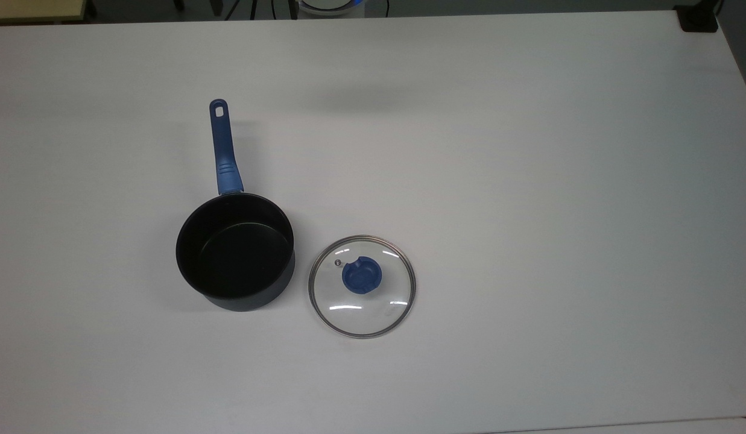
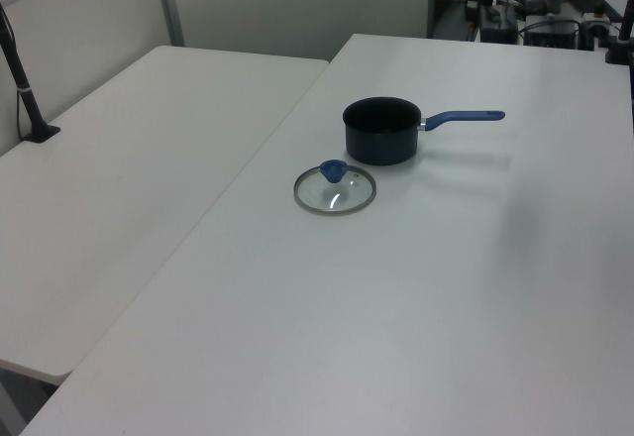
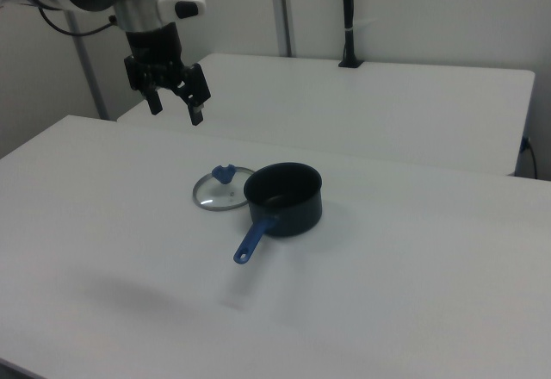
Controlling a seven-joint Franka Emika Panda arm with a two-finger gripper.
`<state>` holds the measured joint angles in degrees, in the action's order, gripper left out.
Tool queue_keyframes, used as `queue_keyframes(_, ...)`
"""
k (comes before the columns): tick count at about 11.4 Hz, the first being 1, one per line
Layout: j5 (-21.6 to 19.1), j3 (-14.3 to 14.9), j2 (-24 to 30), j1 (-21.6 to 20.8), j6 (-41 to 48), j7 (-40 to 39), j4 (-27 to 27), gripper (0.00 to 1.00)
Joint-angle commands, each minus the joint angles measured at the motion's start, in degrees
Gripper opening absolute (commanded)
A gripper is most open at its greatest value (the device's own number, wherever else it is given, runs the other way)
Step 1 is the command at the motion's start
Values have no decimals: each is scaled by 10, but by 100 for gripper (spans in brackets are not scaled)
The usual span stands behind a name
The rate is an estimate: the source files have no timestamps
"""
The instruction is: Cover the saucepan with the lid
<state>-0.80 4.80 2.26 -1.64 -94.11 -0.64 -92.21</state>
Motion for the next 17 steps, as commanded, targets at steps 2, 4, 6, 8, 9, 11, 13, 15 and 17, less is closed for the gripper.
queue_keyframes(2,10,6,20,-11,-1,11,-18,100)
queue_keyframes(4,9,6,19,-11,-5,8,-18,100)
queue_keyframes(6,9,6,19,-10,-1,-4,-18,100)
queue_keyframes(8,8,6,9,-3,4,-40,-16,100)
queue_keyframes(9,12,-3,-11,-3,16,-51,-3,100)
queue_keyframes(11,41,-33,-41,-3,14,-45,16,100)
queue_keyframes(13,39,-43,-61,-11,-38,17,18,100)
queue_keyframes(15,48,-79,-104,-18,-117,145,17,100)
queue_keyframes(17,56,-80,-148,-54,-199,246,17,100)
